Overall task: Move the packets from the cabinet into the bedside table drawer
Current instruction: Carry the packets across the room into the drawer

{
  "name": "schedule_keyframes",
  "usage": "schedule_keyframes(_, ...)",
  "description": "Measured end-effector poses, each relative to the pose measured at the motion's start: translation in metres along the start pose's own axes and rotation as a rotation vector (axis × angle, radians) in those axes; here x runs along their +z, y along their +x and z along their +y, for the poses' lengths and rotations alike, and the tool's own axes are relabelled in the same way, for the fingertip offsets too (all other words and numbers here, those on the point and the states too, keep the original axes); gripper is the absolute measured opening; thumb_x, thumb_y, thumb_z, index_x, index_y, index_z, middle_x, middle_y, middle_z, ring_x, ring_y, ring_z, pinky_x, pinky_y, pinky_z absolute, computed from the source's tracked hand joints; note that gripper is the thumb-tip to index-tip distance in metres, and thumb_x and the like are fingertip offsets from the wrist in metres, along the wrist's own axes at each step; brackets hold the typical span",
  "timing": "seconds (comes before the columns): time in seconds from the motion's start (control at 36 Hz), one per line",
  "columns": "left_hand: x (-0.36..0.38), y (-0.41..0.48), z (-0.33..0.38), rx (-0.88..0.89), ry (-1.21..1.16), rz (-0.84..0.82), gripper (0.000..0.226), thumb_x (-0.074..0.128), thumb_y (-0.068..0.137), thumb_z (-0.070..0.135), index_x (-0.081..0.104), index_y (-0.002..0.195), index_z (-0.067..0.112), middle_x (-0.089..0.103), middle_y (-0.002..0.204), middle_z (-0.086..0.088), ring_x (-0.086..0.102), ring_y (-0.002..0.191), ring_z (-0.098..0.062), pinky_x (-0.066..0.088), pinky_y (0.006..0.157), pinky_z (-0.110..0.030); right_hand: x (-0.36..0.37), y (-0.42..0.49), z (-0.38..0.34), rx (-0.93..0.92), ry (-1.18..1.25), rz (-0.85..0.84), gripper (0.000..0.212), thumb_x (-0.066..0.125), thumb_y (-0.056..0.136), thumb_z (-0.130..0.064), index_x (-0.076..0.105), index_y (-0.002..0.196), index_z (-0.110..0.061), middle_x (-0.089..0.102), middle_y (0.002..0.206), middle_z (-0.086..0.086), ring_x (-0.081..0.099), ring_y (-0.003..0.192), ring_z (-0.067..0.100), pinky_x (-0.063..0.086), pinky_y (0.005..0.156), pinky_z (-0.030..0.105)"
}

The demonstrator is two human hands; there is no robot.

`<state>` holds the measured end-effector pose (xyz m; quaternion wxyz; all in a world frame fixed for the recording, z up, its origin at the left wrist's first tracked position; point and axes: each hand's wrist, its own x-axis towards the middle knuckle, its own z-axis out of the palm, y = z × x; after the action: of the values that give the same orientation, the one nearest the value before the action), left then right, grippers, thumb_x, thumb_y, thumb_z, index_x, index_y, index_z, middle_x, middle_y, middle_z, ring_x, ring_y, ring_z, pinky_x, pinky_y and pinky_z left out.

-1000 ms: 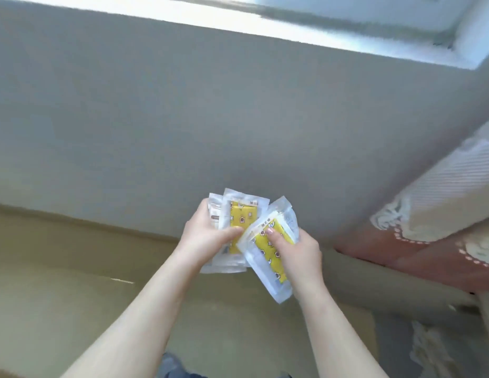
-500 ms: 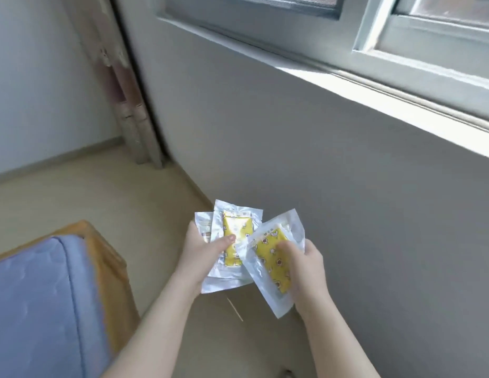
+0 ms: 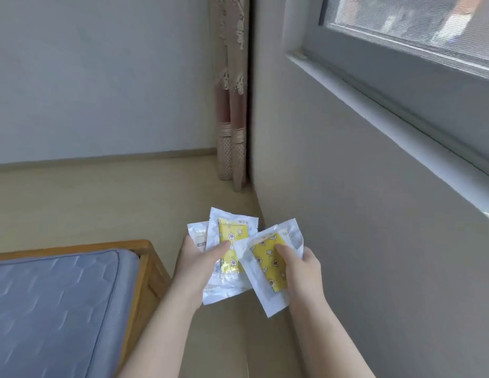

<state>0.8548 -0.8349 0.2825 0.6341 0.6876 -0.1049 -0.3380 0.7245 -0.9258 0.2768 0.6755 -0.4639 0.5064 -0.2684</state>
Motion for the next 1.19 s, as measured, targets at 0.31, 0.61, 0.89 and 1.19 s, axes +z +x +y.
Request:
schedule_keyframes(0.31,-0.07,0.173,0.06,-0.026,-0.134,0.223,0.031,0.071,0.081,0.009,0.058,0.107,0.018,0.069,0.099,0.003,0.065,0.084,-0.008,0.05,0.062,-0.021,0.17,0.143,-0.053,-0.002,-0.095,-0.212,0.006,0.059,0.086,-0.018,0.062,0.087,-0.013,0.064,0.081,0.005,0.06,0.073,0.023,0.05,0.074,0.036)
schedule_keyframes(0.61,-0.145,0.346,0.15,0.004,-0.176,0.311,0.029,0.071,0.081,0.009,0.061,0.108,0.014,0.071,0.101,-0.004,0.067,0.089,-0.019,0.051,0.068,-0.03,0.344,0.25,-0.125,-0.042,-0.102,-0.345,0.01,0.06,0.088,-0.019,0.062,0.091,-0.01,0.064,0.077,0.002,0.06,0.069,0.018,0.048,0.064,0.028)
schedule_keyframes(0.89,-0.188,0.507,0.208,0.043,-0.241,0.436,0.021,0.069,0.082,0.008,0.064,0.1,0.017,0.072,0.093,-0.003,0.067,0.086,-0.018,0.052,0.079,-0.034,0.482,0.381,-0.178,-0.073,-0.157,-0.442,0.012,0.059,0.088,-0.02,0.063,0.094,-0.011,0.065,0.081,0.005,0.061,0.071,0.02,0.048,0.064,0.029)
schedule_keyframes(1.19,-0.271,0.65,0.274,0.097,-0.327,0.681,0.016,0.066,0.084,0.005,0.068,0.097,0.014,0.074,0.09,-0.005,0.071,0.085,-0.022,0.055,0.077,-0.036,0.668,0.487,-0.237,-0.065,-0.248,-0.68,0.012,0.06,0.089,-0.019,0.066,0.097,-0.012,0.071,0.087,0.006,0.066,0.073,0.02,0.051,0.066,0.029)
